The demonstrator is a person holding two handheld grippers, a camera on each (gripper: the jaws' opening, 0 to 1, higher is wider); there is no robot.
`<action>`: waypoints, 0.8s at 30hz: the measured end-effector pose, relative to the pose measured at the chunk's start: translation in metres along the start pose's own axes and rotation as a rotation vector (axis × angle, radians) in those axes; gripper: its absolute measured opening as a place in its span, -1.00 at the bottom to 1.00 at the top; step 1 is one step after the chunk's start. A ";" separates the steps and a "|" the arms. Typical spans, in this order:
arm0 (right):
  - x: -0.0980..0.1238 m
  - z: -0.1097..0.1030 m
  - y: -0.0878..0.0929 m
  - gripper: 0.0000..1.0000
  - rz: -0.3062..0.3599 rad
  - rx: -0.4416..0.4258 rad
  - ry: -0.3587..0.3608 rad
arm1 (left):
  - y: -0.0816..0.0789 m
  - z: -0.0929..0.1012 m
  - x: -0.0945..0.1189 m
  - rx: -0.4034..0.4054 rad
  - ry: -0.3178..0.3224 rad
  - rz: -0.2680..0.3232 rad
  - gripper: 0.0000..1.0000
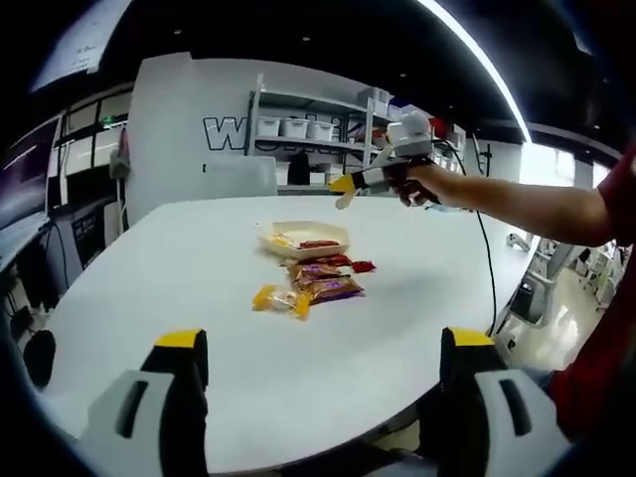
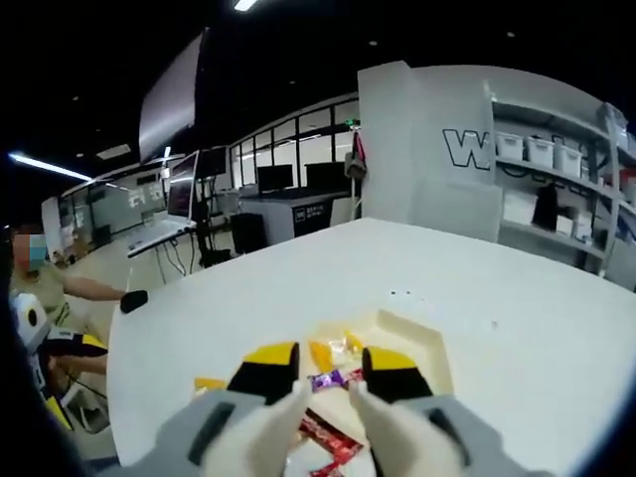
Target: Place the target food into the container with the food tongs after gripping and lifting it, then release it inside without dropping or visibly crushing the food.
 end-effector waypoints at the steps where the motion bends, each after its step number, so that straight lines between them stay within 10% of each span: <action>1: 0.003 0.000 0.000 -0.61 0.004 0.001 -0.001 | -0.001 0.001 0.000 0.000 0.001 0.001 0.90; 24: 0.033 0.008 0.043 -0.60 -0.015 -0.027 0.006 | -0.040 0.041 -0.024 -0.148 0.063 -0.003 0.91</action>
Point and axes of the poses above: the point that each gripper's makers call its tool centre point, and the gripper's own axes: x roughly backward along the fingers, z roughly to its right, y roughly out of its underside, the point moved 7 cm from there along x, roughly backward along the fingers, and after that the axes turned 8 degrees about y, right-handed, at the moved point
